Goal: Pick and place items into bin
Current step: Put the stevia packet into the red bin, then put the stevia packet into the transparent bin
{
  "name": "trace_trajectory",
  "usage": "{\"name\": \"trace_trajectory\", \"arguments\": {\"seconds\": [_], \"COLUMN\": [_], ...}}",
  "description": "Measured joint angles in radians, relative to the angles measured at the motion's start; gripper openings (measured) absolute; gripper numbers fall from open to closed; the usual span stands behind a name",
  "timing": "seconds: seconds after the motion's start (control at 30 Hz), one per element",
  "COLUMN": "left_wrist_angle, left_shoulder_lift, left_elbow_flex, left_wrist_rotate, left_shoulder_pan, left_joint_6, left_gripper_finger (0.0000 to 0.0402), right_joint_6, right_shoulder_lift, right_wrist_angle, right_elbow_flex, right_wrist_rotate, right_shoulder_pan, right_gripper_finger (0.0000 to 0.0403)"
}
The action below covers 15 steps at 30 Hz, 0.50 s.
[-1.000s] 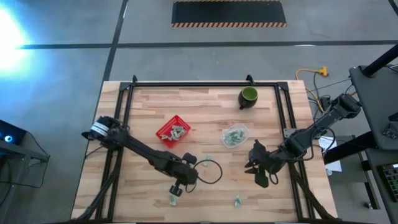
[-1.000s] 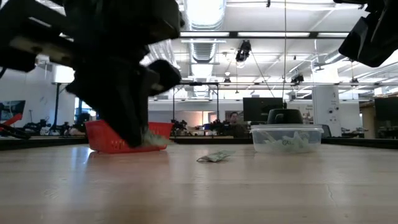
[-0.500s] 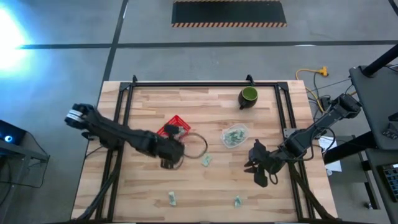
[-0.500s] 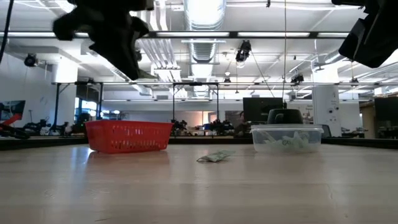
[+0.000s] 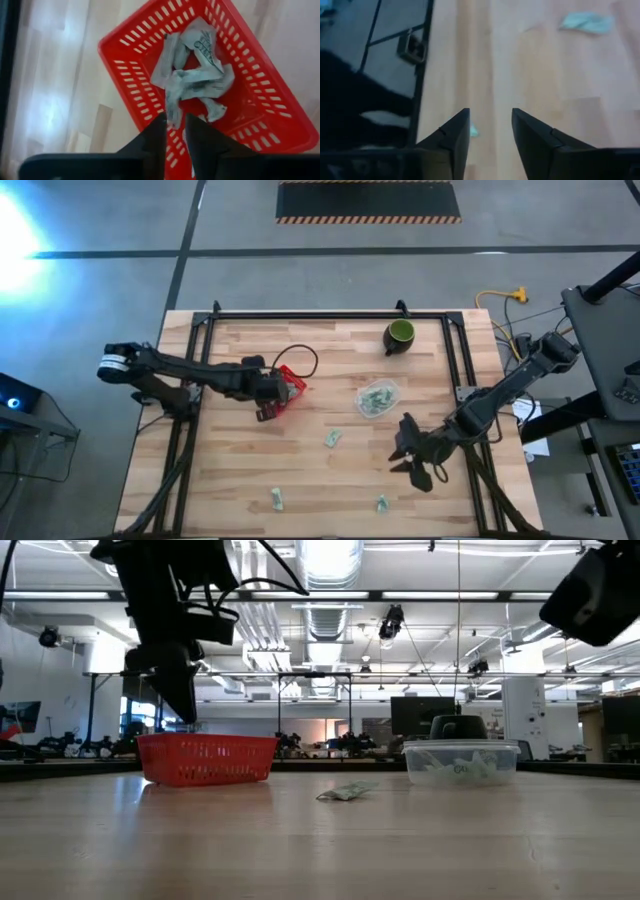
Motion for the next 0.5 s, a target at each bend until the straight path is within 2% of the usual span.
{"name": "trace_trajectory", "arguments": {"seconds": [0.3,0.37,0.5], "left_wrist_angle": [0.002,0.001,0.001], "left_shoulder_lift": [0.0,-0.004,-0.027], "left_elbow_flex": [0.011,0.021,0.062], "left_wrist_rotate": [0.008,0.021,0.043], "left_shoulder_pan": [0.011,0.011,0.009], "left_joint_6": [0.007,0.006,0.005], "left_gripper_finger": [0.0129,0.0138,0.0144], "right_joint_6": [-0.006,-0.015,-0.082], "right_shoulder_lift": [0.203,0.254,0.362], "right_wrist_angle": [0.204,0.244,0.237], "right_elbow_flex": [0.001,0.009,0.074], "right_wrist_rotate": [-0.191,-0.237,-0.263], "right_shoulder_pan": [0.043,0.056,0.081], "right_gripper_finger": [0.0195,0.0204,0.0214]}}
